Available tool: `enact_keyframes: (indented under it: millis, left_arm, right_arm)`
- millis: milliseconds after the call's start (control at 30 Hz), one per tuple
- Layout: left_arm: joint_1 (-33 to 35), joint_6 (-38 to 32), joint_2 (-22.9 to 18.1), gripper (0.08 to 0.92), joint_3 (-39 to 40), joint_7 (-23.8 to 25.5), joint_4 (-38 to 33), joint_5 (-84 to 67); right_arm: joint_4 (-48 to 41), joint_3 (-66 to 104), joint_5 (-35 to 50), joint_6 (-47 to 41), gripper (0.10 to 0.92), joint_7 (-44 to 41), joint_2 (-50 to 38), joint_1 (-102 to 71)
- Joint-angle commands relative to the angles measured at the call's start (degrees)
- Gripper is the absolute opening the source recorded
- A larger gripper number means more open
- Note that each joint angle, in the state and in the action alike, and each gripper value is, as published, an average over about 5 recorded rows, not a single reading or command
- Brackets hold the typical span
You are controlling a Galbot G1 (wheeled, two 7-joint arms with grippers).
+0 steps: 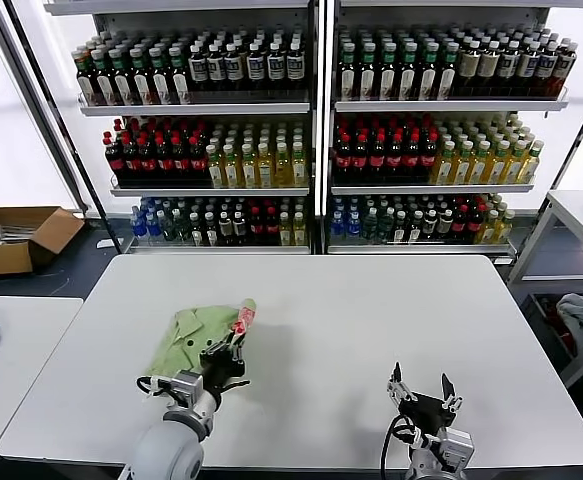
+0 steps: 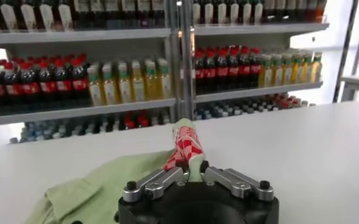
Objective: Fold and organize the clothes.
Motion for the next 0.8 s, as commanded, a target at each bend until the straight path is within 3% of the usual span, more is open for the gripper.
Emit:
enact_keyframes:
  millis: [33,167,400,800]
  left_arm:
    - [-3.0,-5.13,-4.22,0.123,5.38,-0.71,1.8,-6.28]
    - [-2.85,-6.34,-4.65,0.184,6.31,-0.88,-1.13,-10.38]
    - [-2.1,-7.73,-4.36,0.382,5.13,-2.0,-4.03,-13.12]
    - [-0.68,-3.08,-1.32,0.729,-5.74,-8.3,-4.25,-10.06]
  right_arm:
    - [-0.49,-0.97,-0.35,-1.07,0.823,0.01,0.53,0.81]
    - [-0.98,-1.26,1.66,-2.89,0.823,0.2,0.5,2.31]
    - [-2.69,-2.75,8.7,-6.4,0.823,0.82,0.55,6.99]
    - [-5.33,-11.21,31.01,-12.46,0.823,4.83,-1.31,20.73]
